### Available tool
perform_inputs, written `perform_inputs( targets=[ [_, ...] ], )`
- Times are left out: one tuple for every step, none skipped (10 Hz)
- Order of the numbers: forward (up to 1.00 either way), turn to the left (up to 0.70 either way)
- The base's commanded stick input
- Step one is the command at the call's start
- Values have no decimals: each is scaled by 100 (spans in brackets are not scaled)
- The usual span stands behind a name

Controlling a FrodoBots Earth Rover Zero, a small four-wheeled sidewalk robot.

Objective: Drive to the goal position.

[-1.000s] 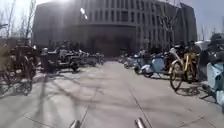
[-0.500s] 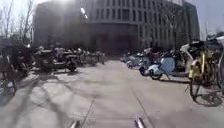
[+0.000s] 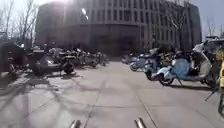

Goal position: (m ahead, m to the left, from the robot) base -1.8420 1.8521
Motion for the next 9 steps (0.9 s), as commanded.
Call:
perform_inputs(
  targets=[
    [100, 0],
    [100, 0],
    [100, 0],
    [100, 0],
    [100, 0],
    [100, 0],
    [100, 0],
    [100, 0],
    [100, 0]
  ],
)
